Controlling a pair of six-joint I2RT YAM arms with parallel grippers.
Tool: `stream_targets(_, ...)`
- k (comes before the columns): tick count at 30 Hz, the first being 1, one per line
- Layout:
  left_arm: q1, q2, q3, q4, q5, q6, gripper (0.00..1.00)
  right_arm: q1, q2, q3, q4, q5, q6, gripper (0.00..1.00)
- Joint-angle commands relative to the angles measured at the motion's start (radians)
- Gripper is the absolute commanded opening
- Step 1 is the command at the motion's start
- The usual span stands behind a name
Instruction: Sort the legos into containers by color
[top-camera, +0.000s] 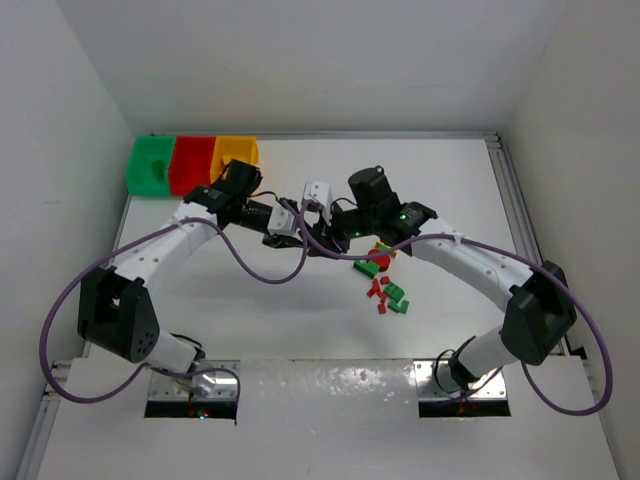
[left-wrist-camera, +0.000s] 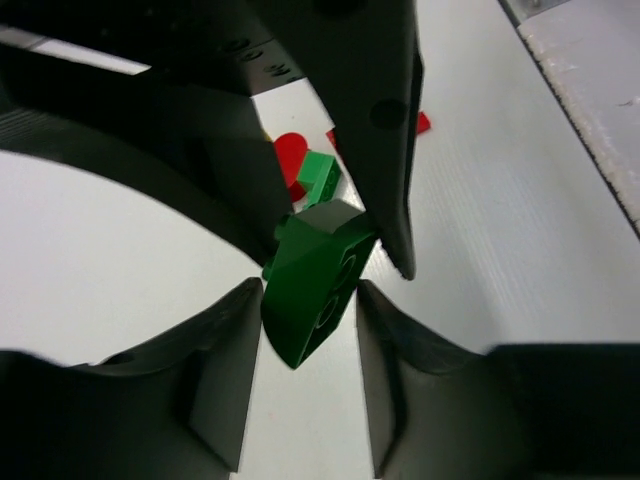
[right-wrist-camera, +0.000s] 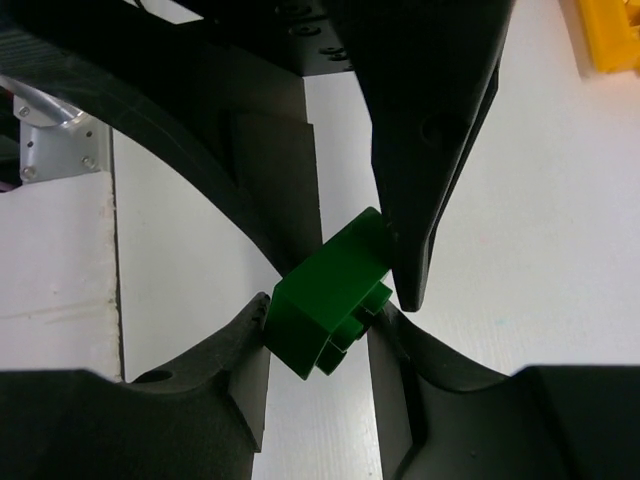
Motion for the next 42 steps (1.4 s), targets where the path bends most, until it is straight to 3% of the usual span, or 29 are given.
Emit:
stream_targets(1,-0.029,-0.001,0.036,-0.027,0.07,0.036,0.34,0.001,0.002,0.043,0.019,-0.04,-0.018,0.0)
stream_targets(6,-0.034,-0.005,0.028,-0.001,0.079,-0.004,0.24,0.001,0.018,0.042,0.024,-0.037,-0.013,0.0)
stream_targets(11,-0.034,-0.01,0.028,0.014,0.071,-0.028,0.0,0.001,0.021,0.034,0.029,-0.037,0.001,0.0)
stream_targets(14,-0.034,-0.014,0.024,0.046,0.024,-0.065,0.0,0.0,0.013,0.022,0.004,0.011,-0.01,0.02)
stream_targets(15,-0.034,-0.016,0.019,0.058,0.002,-0.097,0.0,0.0,0.009,0.016,-0.007,0.053,-0.017,0.16)
stream_targets(18,-0.032,-0.03,-0.019,0.176,-0.14,-0.226,0.0,0.001,-0.016,-0.021,-0.025,0.15,-0.034,0.46)
stream_targets(20,-0.032,-0.034,-0.038,0.253,-0.192,-0.289,0.0,0.0,-0.034,-0.049,-0.011,0.193,-0.03,0.51)
stream_targets(22,-0.031,-0.03,-0.045,0.275,-0.228,-0.335,0.0,0.0,-0.042,-0.06,-0.001,0.252,-0.016,0.66)
stream_targets(30,-0.028,-0.031,-0.07,0.324,-0.263,-0.43,0.0,-0.003,-0.047,-0.072,0.064,0.307,0.062,0.72)
stream_targets(34,0.044,-0.04,-0.091,0.428,-0.298,-0.571,0.0,-0.014,-0.073,-0.116,0.114,0.365,0.129,0.84)
stream_targets(35,0.084,-0.046,-0.1,0.453,-0.298,-0.631,0.0,-0.016,-0.082,-0.132,0.136,0.431,0.153,0.91)
stream_targets(38,0.122,-0.071,-0.114,0.494,-0.364,-0.685,0.0,-0.055,-0.123,-0.201,0.245,0.531,0.264,0.99)
stream_targets(42,0.144,-0.082,-0.108,0.506,-0.432,-0.729,0.0,-0.079,-0.125,-0.193,0.268,0.585,0.369,0.99)
